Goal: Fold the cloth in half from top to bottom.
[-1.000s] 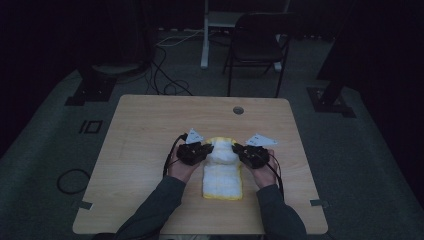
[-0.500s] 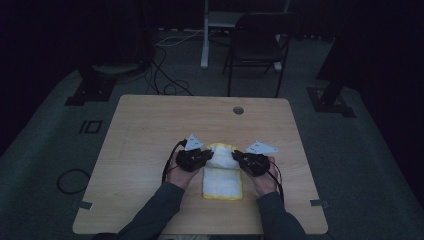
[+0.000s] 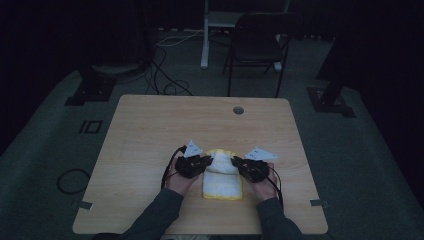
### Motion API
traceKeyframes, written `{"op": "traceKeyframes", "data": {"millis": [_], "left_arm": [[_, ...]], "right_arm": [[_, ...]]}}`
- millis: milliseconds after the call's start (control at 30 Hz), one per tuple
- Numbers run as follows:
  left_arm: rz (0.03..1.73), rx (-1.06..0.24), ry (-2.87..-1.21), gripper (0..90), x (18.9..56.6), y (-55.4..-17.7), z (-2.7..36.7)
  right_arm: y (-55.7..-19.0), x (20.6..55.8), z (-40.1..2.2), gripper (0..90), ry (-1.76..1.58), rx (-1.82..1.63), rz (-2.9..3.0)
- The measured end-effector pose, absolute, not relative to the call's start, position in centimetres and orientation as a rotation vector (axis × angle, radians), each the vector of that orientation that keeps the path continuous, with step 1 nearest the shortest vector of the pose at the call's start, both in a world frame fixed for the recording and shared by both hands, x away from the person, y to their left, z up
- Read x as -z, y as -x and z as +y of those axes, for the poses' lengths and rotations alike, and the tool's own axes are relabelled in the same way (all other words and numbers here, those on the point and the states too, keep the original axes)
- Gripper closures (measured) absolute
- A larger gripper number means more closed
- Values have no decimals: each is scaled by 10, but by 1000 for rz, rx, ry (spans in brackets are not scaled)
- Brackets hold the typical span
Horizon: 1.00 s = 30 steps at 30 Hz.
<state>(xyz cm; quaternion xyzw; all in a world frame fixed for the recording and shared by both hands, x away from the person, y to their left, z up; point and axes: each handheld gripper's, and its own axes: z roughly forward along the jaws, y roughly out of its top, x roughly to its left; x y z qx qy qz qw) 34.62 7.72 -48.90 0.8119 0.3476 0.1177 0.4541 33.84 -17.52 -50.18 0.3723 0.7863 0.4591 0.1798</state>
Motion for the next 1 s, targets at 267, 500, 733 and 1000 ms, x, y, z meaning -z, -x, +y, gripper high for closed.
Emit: {"op": "traceKeyframes", "data": {"millis": [267,500,733,1000], "left_arm": [[859,-272,-2006,822,497,-338,78],[859,-268,-2006,822,501,-334,78],[864,-243,-2015,809,508,-328,79],[884,-244,-1965,704,506,-323,91]], "right_arm": [[-330,510,-175,819,-1066,-1297,2233],[-323,514,-174,819,-1078,-1295,2238],[-317,520,-174,819,-1092,-1288,2254],[-311,525,-174,817,-1107,-1280,2267]]}}
